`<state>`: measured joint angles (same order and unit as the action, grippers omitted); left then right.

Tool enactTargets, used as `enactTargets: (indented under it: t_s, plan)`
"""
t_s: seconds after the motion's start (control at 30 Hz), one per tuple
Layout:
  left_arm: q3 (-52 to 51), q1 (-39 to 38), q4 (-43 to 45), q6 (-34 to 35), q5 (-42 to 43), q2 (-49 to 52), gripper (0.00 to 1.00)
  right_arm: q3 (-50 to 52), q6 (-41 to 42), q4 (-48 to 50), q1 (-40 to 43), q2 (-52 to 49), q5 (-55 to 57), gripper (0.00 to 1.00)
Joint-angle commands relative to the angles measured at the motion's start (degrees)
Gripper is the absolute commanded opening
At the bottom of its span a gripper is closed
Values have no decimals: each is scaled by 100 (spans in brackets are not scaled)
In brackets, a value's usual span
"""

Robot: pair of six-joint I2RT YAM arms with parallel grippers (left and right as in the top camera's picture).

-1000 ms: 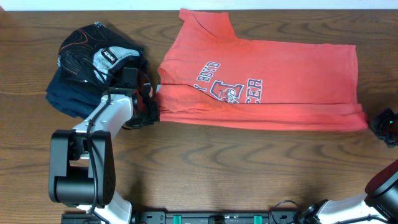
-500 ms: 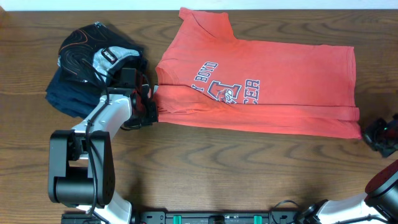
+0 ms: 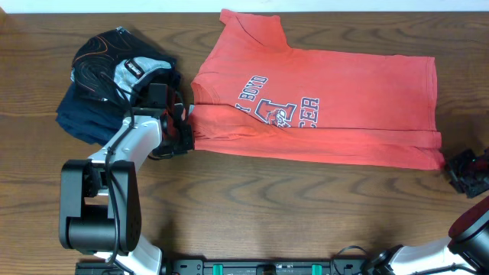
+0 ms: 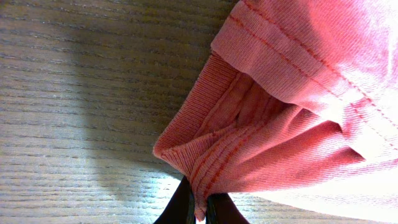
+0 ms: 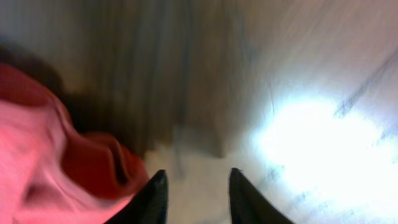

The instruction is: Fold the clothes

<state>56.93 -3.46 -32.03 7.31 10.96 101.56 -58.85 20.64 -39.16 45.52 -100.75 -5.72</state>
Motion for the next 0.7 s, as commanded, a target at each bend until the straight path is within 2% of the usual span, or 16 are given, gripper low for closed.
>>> enactTargets:
  t_s: [0.0,0.13,0.37,0.67]
  plan:
    - [105,39,-4,-20,-151,-98,6,66,293,188,55,0,-105,29]
    - [105,39,-2,-20,-151,-98,6,144,289,105,55,0,-365,30]
    - [105,39,-2,-20,-151,-98,6,146,483,-723,59,0,485,26]
    - [105,39,17,-20,-151,-96,6,155,481,114,52,0,-501,27]
